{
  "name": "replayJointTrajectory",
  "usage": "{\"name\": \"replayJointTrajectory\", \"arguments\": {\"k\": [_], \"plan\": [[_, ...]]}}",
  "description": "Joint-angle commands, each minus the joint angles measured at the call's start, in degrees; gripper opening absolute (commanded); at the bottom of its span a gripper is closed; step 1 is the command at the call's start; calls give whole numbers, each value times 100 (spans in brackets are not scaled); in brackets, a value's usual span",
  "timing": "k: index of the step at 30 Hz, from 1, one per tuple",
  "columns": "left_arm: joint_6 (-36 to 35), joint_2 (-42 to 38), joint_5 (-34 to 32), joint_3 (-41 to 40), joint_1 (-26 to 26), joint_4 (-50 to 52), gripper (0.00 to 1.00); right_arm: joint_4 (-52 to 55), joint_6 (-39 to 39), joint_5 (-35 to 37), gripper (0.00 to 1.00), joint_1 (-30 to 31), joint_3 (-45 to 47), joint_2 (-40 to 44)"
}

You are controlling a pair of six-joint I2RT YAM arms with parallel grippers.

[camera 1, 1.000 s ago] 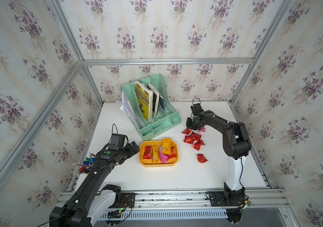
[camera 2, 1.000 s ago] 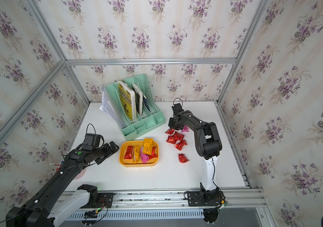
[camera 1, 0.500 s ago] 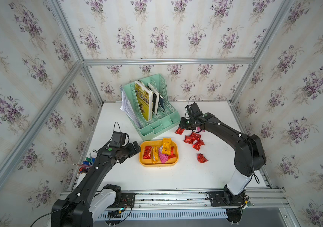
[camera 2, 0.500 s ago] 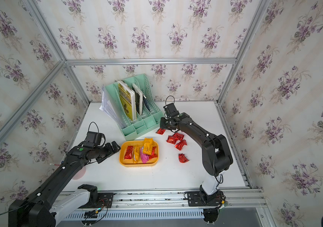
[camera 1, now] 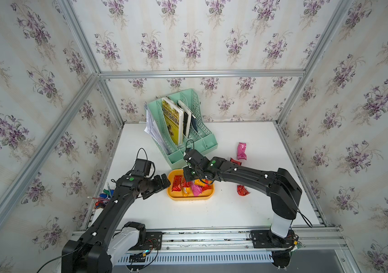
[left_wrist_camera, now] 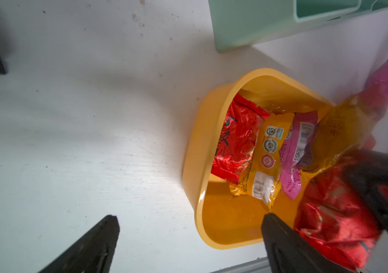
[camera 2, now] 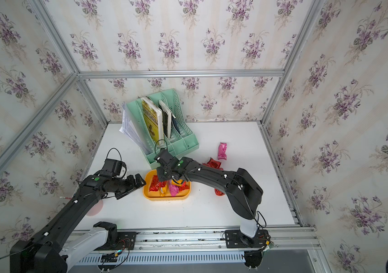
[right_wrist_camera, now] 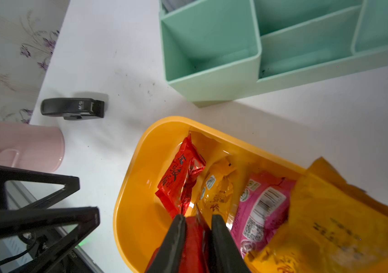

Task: Put the tea bags into the storage box
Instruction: Place the tea bag in the storage box, then pick up the tea bag from the center of the board.

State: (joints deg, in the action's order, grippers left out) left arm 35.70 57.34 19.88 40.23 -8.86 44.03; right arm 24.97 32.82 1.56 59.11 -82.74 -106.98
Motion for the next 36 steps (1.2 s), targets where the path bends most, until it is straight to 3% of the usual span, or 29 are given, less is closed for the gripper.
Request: {"name": "replayJointTrajectory", "arguments": {"k": [1, 6, 12, 18, 26, 30, 36], "plan": [[-136, -187, 180, -40, 12, 289, 99, -46, -44, 141, 25, 188, -235, -288], [-108, -420, 174, -61, 16, 406, 99, 92, -66, 137, 33, 257, -662, -730], [-130, -591, 95, -37, 13, 502, 99, 189, -56, 609, 61, 225, -796, -510], [-124, -565, 95, 45, 17, 456, 99, 585, 447, 1156, 66, -132, -622, 36], [-120, -92, 112, 286, 16, 145, 99, 397, 1358, 977, 66, -1723, 1235, 1563], [2, 154, 172, 367, 7, -133, 99, 311, 1110, 774, 66, -2726, 1949, 2259], [275, 506, 190, 433, 7, -537, 99, 126, 352, 202, 80, -4383, 2341, 2535]]}}
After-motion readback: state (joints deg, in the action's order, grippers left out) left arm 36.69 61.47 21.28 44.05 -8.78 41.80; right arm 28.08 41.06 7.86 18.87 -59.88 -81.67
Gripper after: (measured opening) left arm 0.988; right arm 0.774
